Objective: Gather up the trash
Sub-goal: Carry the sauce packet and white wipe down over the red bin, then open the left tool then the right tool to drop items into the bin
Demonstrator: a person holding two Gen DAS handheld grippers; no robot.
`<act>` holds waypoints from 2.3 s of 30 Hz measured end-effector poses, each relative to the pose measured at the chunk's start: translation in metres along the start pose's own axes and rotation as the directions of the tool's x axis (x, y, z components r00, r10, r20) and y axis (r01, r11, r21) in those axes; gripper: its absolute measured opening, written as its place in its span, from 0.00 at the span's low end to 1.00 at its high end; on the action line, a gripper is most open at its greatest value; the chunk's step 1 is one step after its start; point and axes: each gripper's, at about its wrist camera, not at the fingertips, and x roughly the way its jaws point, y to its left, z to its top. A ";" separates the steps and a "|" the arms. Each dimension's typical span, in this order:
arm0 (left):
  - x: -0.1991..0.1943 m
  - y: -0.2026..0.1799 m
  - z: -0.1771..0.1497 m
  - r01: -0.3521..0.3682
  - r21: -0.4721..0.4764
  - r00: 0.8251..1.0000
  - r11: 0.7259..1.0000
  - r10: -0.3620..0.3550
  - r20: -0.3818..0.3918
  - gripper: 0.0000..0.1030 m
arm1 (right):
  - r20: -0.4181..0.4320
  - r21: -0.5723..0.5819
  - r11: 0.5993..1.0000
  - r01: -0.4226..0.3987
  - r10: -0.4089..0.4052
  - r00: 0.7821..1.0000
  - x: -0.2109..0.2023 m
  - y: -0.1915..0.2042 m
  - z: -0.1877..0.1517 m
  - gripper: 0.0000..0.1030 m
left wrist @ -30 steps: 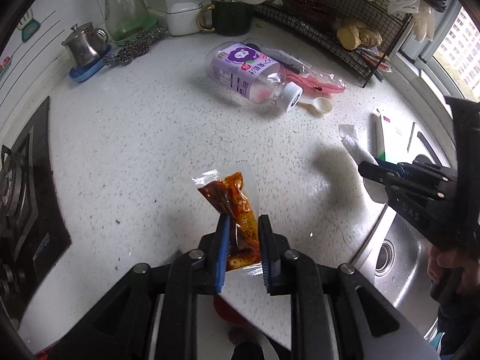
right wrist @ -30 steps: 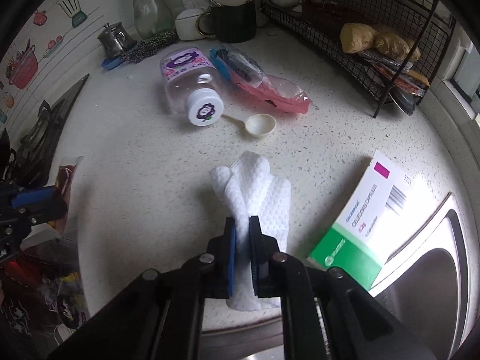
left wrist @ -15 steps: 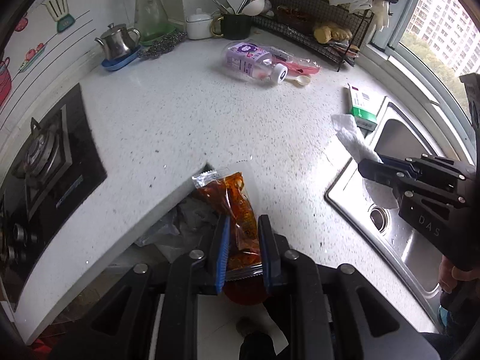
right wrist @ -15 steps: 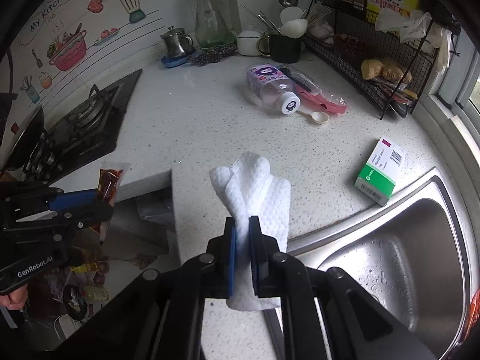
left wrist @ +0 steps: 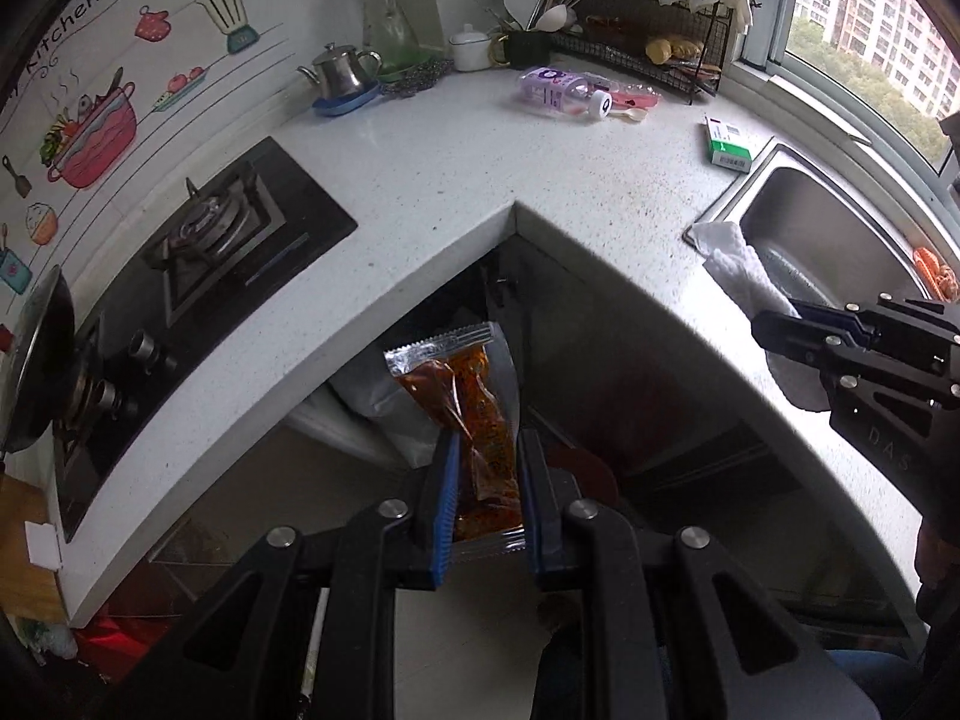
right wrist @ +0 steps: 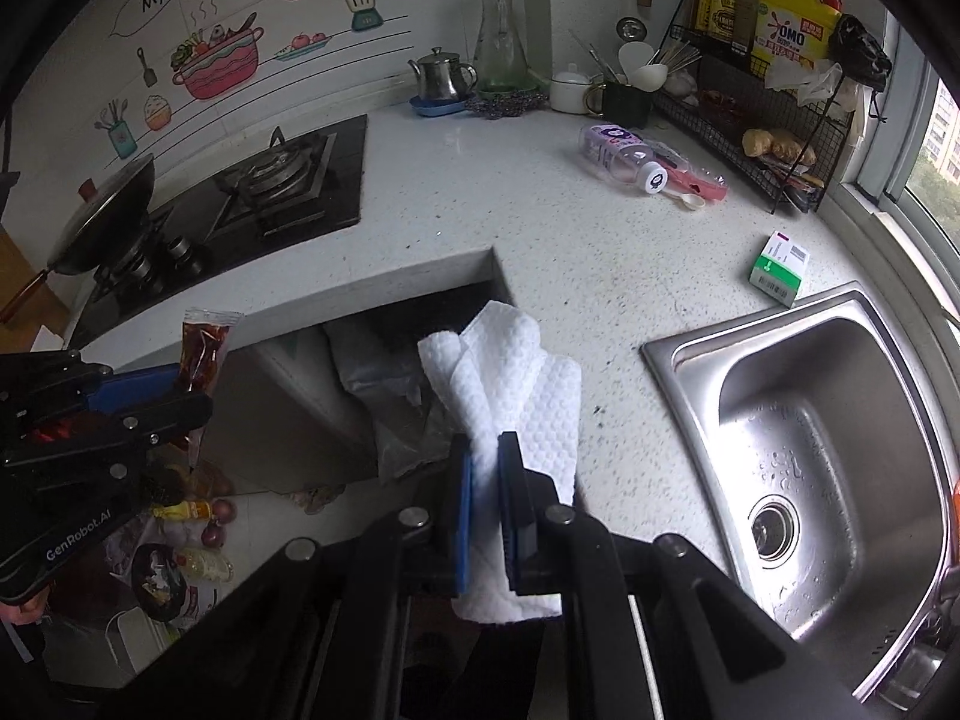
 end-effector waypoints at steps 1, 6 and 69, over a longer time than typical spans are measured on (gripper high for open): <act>-0.002 0.003 -0.008 -0.003 -0.005 1.000 1.000 0.003 -0.006 0.17 | -0.001 -0.004 1.000 0.004 -0.004 1.000 0.000 0.005 -0.005 0.07; -0.007 0.009 -0.041 -0.052 0.009 0.997 0.999 0.053 -0.049 0.17 | -0.034 -0.019 1.000 0.015 -0.015 0.999 0.010 0.025 -0.030 0.07; 0.320 0.012 -0.162 0.189 0.059 0.932 0.980 -0.160 -0.325 1.00 | -0.334 0.072 0.996 0.058 -0.030 0.942 0.338 -0.006 -0.177 0.08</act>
